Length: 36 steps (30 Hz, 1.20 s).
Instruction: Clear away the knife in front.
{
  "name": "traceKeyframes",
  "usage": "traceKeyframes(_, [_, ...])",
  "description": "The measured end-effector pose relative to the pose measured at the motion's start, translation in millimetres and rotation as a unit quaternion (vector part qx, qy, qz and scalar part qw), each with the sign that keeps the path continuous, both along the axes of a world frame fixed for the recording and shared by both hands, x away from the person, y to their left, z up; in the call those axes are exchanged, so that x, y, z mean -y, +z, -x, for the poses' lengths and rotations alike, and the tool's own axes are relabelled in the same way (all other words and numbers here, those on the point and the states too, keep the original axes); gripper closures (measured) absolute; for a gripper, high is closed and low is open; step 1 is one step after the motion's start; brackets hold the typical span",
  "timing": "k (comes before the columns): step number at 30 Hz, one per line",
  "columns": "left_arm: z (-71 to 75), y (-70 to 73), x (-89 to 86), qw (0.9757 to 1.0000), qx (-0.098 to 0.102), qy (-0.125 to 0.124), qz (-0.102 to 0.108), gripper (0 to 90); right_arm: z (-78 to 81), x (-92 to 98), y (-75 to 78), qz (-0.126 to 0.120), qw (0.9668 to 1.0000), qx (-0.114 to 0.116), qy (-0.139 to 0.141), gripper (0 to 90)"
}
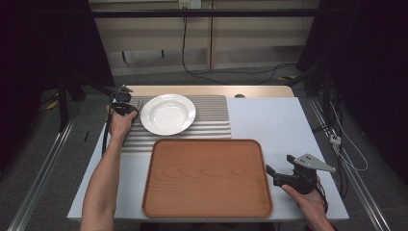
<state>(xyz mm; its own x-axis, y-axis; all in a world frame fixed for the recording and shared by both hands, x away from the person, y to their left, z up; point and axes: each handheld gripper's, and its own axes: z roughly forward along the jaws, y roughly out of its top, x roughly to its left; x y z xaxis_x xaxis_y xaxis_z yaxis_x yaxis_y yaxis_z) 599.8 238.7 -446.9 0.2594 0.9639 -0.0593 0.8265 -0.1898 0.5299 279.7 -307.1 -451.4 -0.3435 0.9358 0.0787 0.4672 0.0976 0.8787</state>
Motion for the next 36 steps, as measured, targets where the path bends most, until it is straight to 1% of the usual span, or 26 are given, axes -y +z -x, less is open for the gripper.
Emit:
traceKeyframes(3, [0.5,1.3,-1.2,0.9999,-0.007,-0.007,0.001,80.1,-0.2,0.5,-0.2,0.000,1.0000,0.000,-0.002,10.3])
traceKeyframes(5, [1.3,1.1,-1.4,1.0000,-0.005,-0.004,0.003,80.1,-0.3,0.5,-0.2,0.000,1.0000,-0.001,-0.002,10.4])
traceKeyframes(8, [2.2,1.4,-1.9,1.0000,-0.006,-0.008,0.000,80.1,-0.3,0.3,-0.2,0.001,1.0000,0.000,-0.001,10.4])
traceKeyframes(9, [2.5,1.2,-2.0,1.0000,-0.004,-0.008,0.001,80.1,-0.4,-0.1,-0.1,0.001,1.0000,-0.001,-0.002,10.4])
traceKeyframes(11, [3.3,1.7,-2.1,0.9999,-0.007,-0.008,0.002,80.1,-0.4,-0.4,-0.2,0.000,1.0000,-0.002,-0.001,10.5])
traceKeyframes(13, [4.7,1.7,-1.8,0.9999,-0.005,-0.010,0.001,80.1,-0.5,-0.4,-0.1,0.002,1.0000,-0.001,-0.001,10.5])
traceKeyframes(14, [6.3,2.2,-3.9,0.9999,-0.008,-0.013,0.003,80.1,-0.5,-0.5,-0.1,0.001,1.0000,-0.001,-0.003,10.5])
traceKeyframes(17, [8.3,2.4,-7.8,0.9998,-0.010,-0.015,0.006,80.1,-0.4,-0.2,-0.1,0.002,1.0000,0.000,-0.003,10.5])
traceKeyframes(20, [10.1,3.4,-10.0,0.9999,-0.004,-0.011,0.005,80.1,-0.6,-0.2,-0.2,0.001,1.0000,-0.001,-0.003,10.5])
traceKeyframes(22, [11.8,5.2,-12.1,0.9999,-0.007,-0.014,0.006,80.1,-0.8,-0.5,-0.3,0.002,1.0000,-0.001,-0.003,10.5])
traceKeyframes(27, [16.7,12.5,-16.1,0.9998,-0.002,-0.018,0.009,80.1,-1.3,-1.0,-0.2,0.003,1.0000,-0.002,-0.003,10.5])
traceKeyframes(28, [19.5,16.0,-17.0,0.9997,0.003,-0.023,0.008,80.1,-1.4,-1.1,-0.2,0.003,1.0000,-0.001,-0.002,10.5])
traceKeyframes(29, [19.5,16.0,-17.0,0.9997,0.003,-0.023,0.008,80.1,-1.4,-1.1,-0.2,0.003,1.0000,-0.001,-0.002,10.5])
traceKeyframes(30, [23.3,19.4,-17.7,0.9995,0.008,-0.027,0.011,80.1,-1.5,-1.3,-0.2,0.003,1.0000,-0.001,-0.002,10.5])
traceKeyframes(31, [23.3,19.4,-17.7,0.9995,0.008,-0.027,0.011,80.1,-1.5,-1.4,-0.2,0.003,1.0000,-0.001,-0.001,10.5])
traceKeyframes(33, [27.1,21.2,-17.7,0.9993,0.012,-0.032,0.018,80.1,-1.5,-1.4,-0.2,0.003,1.0000,-0.001,-0.001,10.5])
traceKeyframes(34, [31.5,23.4,-18.3,0.9991,0.016,-0.036,0.017,80.1,-1.3,-1.4,-0.1,0.003,1.0000,-0.001,-0.001,10.5])
traceKeyframes(36, [33.7,24.1,-18.6,0.9989,0.018,-0.038,0.018,80.1,-1.0,-1.4,0.1,0.002,1.0000,0.000,-0.001,10.5])
